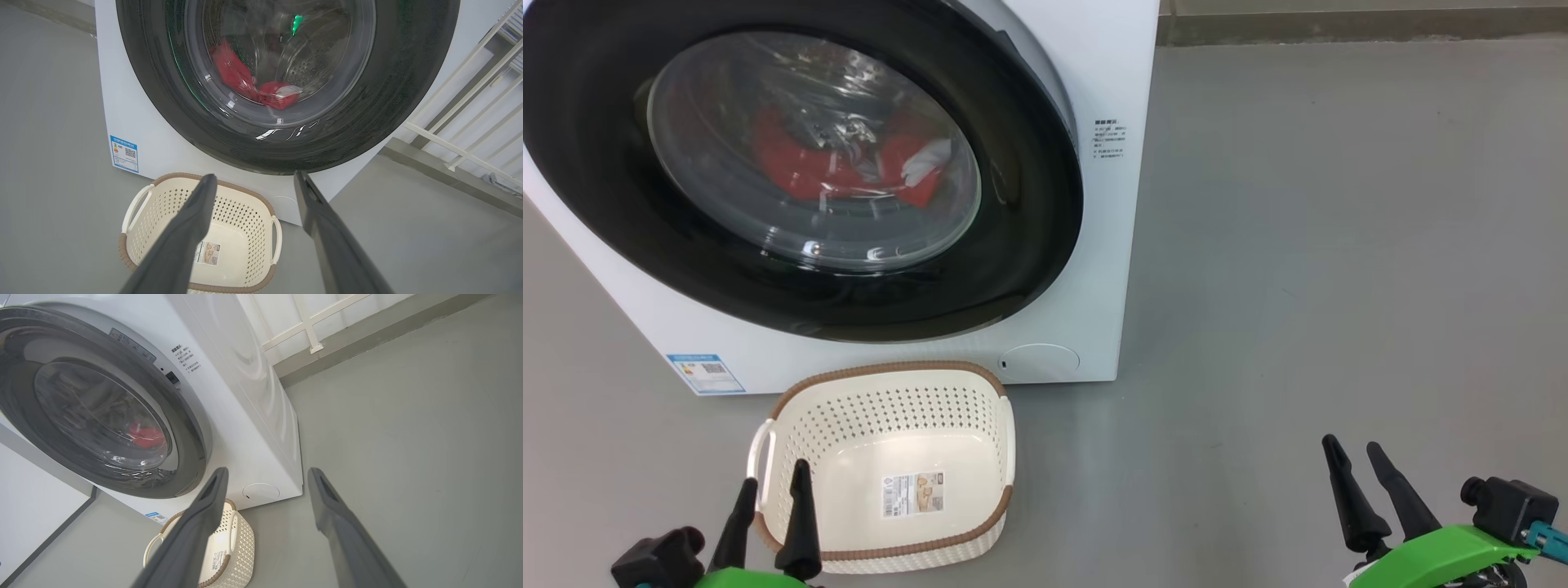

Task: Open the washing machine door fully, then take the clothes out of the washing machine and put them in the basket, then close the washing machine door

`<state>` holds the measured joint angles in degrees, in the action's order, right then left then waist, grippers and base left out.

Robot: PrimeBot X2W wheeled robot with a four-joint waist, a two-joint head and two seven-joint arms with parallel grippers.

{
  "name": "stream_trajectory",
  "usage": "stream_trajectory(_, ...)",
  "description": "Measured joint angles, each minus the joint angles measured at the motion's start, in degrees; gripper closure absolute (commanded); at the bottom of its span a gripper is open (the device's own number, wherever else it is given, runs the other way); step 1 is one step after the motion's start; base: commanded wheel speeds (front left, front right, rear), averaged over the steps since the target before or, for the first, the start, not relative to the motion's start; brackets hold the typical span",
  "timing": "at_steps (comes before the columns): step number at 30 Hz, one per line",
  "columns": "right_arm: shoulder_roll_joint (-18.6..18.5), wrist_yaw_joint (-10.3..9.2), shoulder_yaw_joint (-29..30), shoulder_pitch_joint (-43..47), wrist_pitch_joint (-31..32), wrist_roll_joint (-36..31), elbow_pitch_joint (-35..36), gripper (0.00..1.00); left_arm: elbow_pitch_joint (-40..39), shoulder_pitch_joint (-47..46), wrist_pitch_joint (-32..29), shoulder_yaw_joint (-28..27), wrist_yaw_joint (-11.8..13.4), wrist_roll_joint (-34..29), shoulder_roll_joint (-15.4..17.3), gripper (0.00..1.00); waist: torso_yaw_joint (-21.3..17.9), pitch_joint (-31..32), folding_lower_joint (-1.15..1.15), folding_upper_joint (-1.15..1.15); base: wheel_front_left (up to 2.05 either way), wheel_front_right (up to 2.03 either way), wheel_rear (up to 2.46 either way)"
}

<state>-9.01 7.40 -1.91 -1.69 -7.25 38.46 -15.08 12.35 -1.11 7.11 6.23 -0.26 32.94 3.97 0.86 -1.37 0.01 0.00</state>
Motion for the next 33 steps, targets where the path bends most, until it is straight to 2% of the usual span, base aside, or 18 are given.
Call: stream_trajectory(33,-1.94,0.0,-1.57,1.82,-5.08,-20.3,2.01,0.0,-1.36,0.88,5.38,2.94,1.85,-22.64,1.01,0.0,0.13,-0.58,0.0,0.0,0.0,0.0,0.0)
